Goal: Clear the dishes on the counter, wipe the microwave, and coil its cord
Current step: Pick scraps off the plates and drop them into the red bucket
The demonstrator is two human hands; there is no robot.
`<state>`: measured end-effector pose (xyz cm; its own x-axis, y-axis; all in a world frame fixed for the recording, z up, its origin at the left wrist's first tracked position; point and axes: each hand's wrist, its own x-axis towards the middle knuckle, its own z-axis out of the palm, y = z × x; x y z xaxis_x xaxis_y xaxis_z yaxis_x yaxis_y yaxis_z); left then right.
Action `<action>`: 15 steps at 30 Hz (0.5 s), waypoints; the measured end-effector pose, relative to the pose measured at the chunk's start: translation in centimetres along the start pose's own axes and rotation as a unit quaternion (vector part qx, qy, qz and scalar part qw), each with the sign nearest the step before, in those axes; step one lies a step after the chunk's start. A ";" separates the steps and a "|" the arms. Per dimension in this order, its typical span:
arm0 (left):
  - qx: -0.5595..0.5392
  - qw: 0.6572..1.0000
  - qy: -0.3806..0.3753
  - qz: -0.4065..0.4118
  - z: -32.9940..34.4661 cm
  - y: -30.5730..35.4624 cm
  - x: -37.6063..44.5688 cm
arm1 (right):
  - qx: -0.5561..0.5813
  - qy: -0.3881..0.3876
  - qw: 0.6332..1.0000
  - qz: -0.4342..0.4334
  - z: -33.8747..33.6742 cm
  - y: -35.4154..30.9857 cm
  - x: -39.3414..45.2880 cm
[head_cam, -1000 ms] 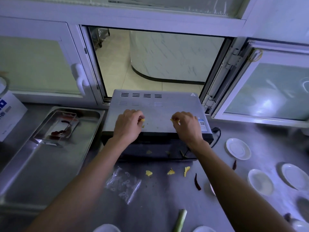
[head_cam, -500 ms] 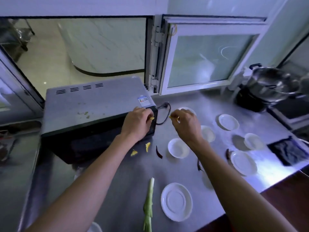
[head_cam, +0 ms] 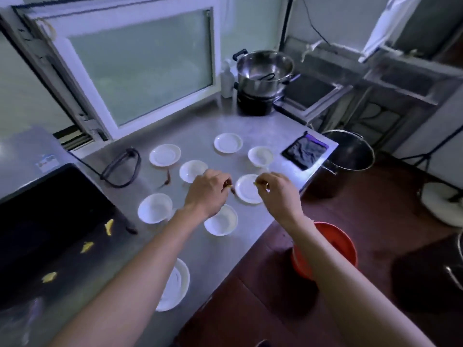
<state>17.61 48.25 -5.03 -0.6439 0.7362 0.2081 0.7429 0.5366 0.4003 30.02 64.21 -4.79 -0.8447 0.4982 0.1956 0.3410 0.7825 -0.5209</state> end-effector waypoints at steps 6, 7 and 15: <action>-0.003 0.996 -0.074 0.048 7.3 10.6 3.2 | -0.016 0.029 0.997 0.076 -5.4 11.5 -4.0; -0.005 0.995 -0.085 0.059 8.3 12.0 3.7 | -0.017 0.041 0.995 0.091 -6.1 13.0 -4.7; -0.013 0.978 -0.162 0.128 16.4 20.1 7.1 | -0.042 0.074 0.977 0.196 -8.6 22.6 -8.6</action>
<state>30.98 71.08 -10.11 -0.3432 0.9392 0.0130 0.8641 0.3103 0.3963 48.57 80.85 -11.10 -0.5755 0.8097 0.1148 0.6646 0.5449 -0.5113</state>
